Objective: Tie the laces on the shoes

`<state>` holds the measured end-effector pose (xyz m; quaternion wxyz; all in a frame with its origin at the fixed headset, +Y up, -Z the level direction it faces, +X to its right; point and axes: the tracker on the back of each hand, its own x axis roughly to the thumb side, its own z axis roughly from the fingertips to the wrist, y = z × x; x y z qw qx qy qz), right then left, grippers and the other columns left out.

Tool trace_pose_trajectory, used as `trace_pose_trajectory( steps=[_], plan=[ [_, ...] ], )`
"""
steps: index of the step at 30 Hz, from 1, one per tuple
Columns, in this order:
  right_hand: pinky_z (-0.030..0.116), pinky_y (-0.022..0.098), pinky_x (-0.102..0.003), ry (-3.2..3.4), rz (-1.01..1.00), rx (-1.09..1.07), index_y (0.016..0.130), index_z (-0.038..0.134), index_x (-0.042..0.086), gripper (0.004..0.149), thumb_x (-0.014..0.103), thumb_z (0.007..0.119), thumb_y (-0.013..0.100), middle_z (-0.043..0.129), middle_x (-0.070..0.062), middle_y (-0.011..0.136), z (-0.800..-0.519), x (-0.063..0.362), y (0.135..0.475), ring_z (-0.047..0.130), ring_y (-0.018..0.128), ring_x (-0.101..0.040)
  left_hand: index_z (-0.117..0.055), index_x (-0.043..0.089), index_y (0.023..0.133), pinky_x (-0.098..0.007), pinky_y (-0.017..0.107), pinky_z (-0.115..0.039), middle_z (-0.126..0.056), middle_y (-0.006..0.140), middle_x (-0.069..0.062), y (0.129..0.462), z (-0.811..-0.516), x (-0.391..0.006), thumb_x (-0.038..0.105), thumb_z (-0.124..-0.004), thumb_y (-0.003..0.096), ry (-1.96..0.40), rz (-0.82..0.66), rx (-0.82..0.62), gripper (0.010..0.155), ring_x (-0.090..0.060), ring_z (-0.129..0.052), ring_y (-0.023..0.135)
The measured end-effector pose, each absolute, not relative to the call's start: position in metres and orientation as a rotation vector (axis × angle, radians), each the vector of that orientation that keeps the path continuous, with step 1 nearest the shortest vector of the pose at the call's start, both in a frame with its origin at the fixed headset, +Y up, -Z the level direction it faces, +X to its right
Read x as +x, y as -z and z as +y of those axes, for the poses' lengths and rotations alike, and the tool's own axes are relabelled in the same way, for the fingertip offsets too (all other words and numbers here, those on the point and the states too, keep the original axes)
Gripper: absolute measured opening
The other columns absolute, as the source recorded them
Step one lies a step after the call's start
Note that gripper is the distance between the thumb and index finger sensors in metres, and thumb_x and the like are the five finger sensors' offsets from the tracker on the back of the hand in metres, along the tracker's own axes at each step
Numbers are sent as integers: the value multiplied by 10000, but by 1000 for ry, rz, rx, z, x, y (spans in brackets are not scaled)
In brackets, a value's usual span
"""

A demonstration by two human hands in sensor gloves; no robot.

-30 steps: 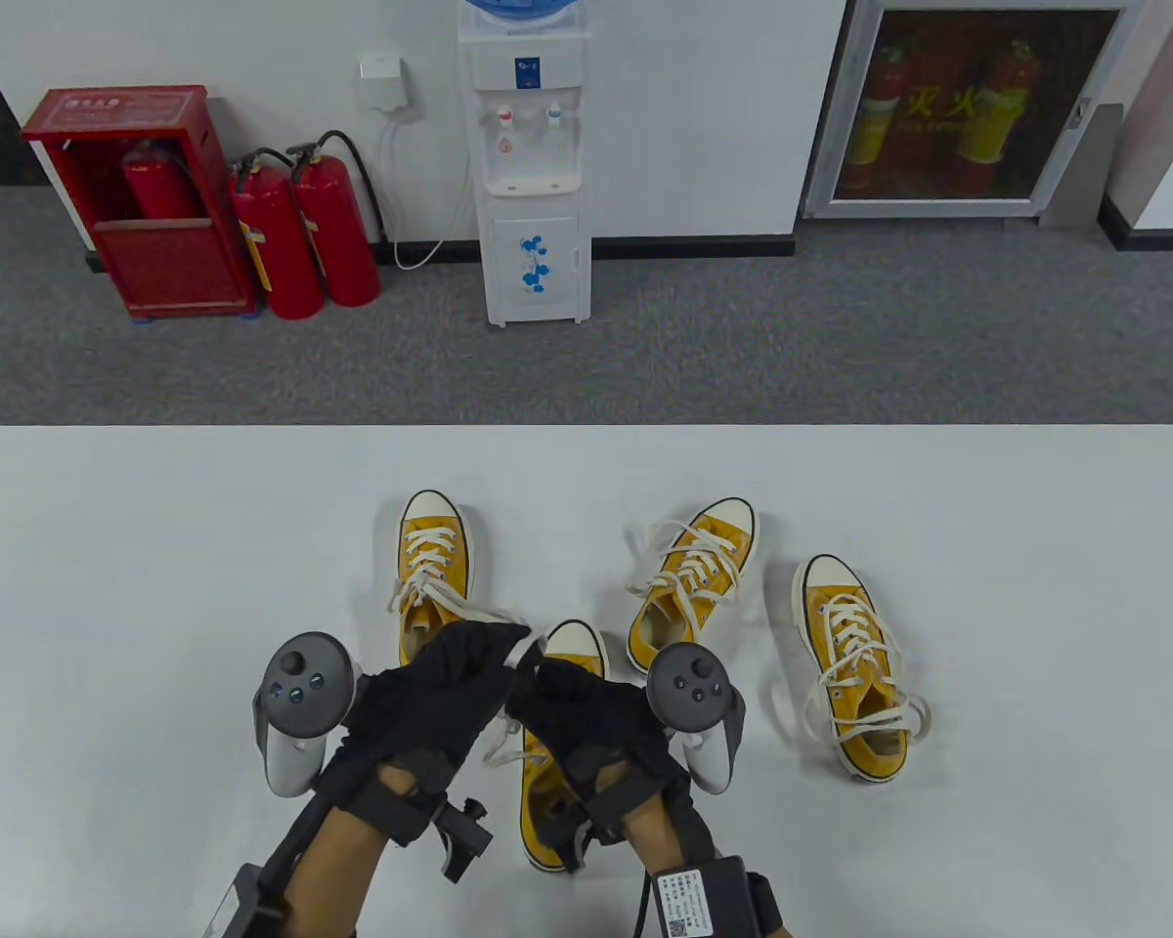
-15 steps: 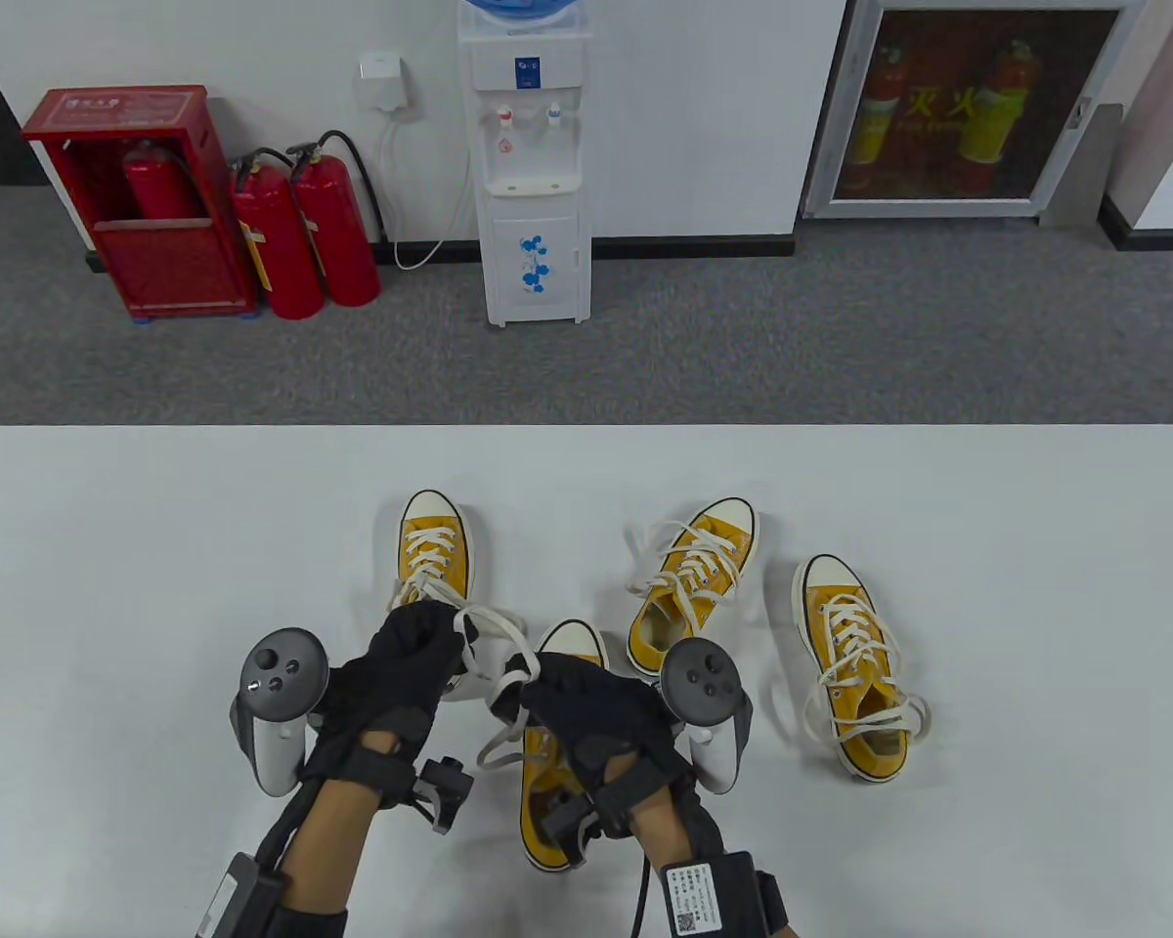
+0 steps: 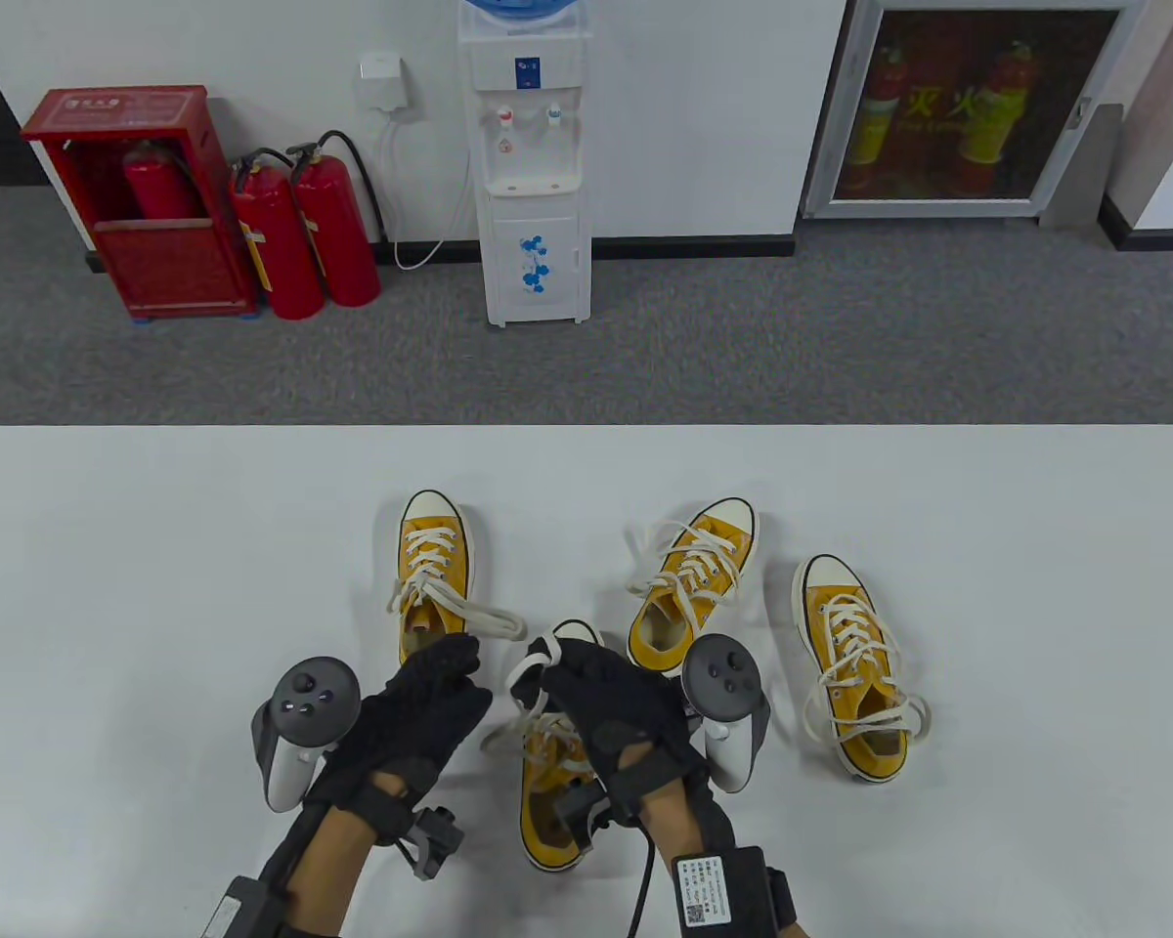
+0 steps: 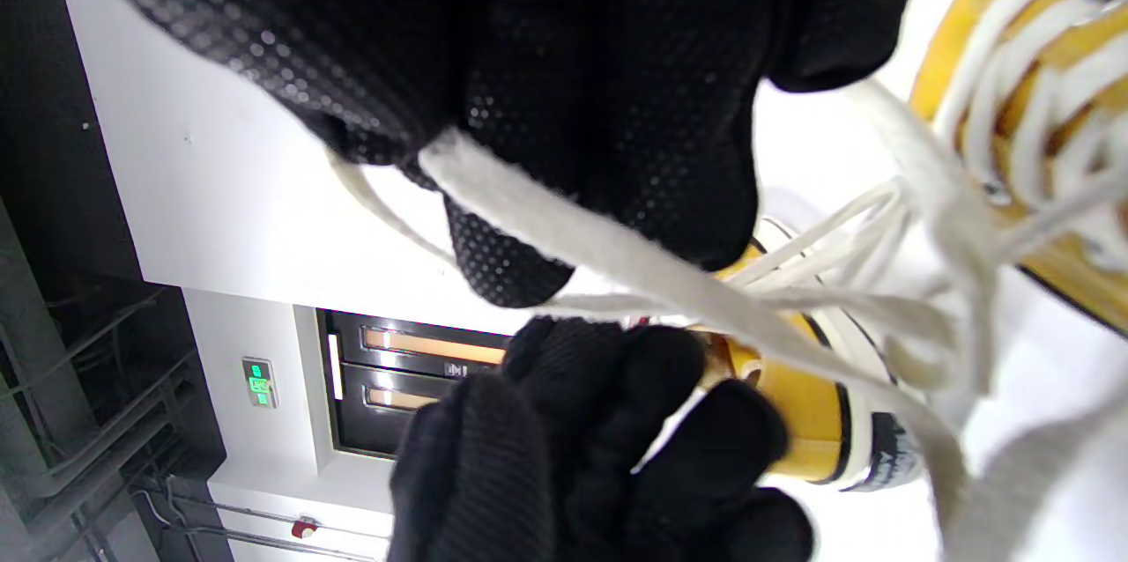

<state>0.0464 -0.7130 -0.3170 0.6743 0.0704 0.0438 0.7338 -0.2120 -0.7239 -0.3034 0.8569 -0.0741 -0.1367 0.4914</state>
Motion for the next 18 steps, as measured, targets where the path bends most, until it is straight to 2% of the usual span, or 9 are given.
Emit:
trace_pose_trajectory(
  steps=[2, 6, 11, 18],
  plan=[
    [673, 622, -568, -1657, 86, 163, 818, 899, 189, 427, 355, 878, 425, 1043, -20, 686, -711, 47, 316, 1060, 632, -266, -517, 299, 1110, -686, 699, -575, -601, 1154, -124, 302, -725, -204, 633, -828, 434, -958, -317, -175, 817, -398, -803, 917],
    [650, 632, -576, -1655, 80, 184, 820, 898, 200, 424, 358, 876, 427, 1041, -10, 694, -708, 45, 315, 1044, 650, -259, -556, 325, 1101, -683, 704, -598, -683, 1120, -107, 300, -726, -195, 603, -874, 421, -925, -339, -168, 800, -383, -855, 895],
    [597, 652, -596, -1672, 70, 207, 823, 896, 207, 427, 362, 874, 426, 1038, -1, 703, -704, 42, 312, 997, 705, -260, -705, 325, 1025, -671, 680, -656, -895, 964, -52, 298, -726, -189, 516, -899, 431, -987, -325, -130, 653, -350, -977, 782],
    [485, 681, -640, -1677, 65, 213, 823, 897, 222, 426, 371, 872, 425, 1039, 15, 705, -703, 41, 311, 945, 748, -275, -763, 258, 983, -653, 644, -707, -977, 851, -38, 298, -731, -187, 498, -902, 431, -1091, -282, -130, 618, -312, -1045, 675]
  ],
)
